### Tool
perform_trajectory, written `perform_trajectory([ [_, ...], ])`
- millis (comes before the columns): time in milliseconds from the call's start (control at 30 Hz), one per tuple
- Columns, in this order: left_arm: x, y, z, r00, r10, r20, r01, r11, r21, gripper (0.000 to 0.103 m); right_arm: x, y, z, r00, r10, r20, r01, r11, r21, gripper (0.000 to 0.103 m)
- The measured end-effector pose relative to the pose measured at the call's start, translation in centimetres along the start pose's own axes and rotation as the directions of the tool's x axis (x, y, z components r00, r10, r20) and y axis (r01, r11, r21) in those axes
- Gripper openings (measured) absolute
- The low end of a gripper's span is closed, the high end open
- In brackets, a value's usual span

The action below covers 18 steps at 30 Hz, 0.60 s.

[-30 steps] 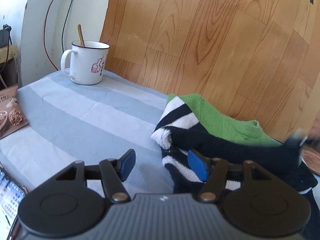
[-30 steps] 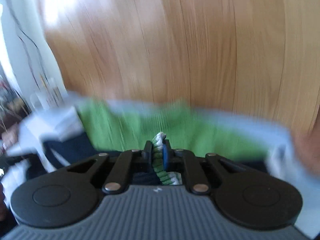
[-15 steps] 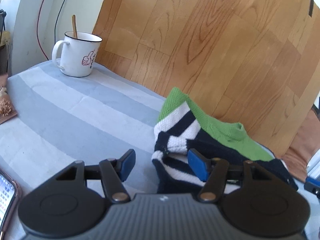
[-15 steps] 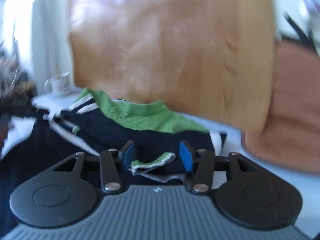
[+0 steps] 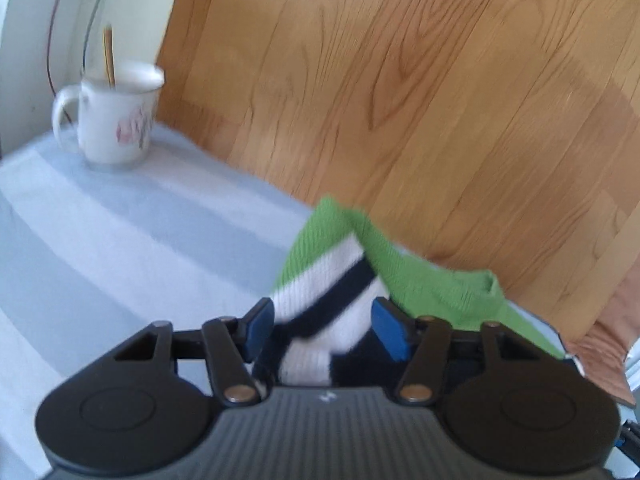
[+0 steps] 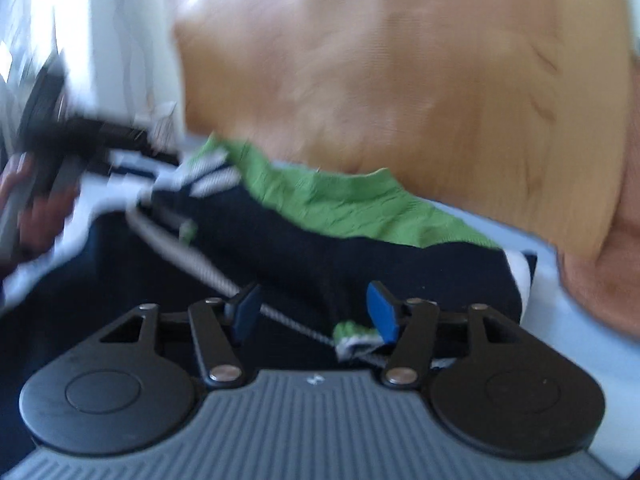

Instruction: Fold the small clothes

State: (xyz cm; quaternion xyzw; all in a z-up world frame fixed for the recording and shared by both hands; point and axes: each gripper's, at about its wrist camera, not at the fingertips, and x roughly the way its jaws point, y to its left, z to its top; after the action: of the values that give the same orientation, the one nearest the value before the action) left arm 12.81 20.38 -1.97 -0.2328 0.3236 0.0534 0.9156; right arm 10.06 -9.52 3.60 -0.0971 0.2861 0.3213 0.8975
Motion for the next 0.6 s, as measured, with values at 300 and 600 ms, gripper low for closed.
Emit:
perform_trajectory([
  [300, 0.0, -0.2, -1.1, 0.999, -0.052, 0.006, 0.052, 0.995, 0.082, 0.033, -0.8, -1.2, 6.9, 0.937, -0.236, 0.257, 0.306, 0.909, -0.283, 0.009],
  [600, -0.1, -2.4, -1.9, 1.0, 0.003, -0.011, -0.001, 0.979, 0.204, 0.034, -0.4, -0.7, -2.4, 0.964, -0.265, 0.012, 0.244, 0.867, -0.435, 0.041],
])
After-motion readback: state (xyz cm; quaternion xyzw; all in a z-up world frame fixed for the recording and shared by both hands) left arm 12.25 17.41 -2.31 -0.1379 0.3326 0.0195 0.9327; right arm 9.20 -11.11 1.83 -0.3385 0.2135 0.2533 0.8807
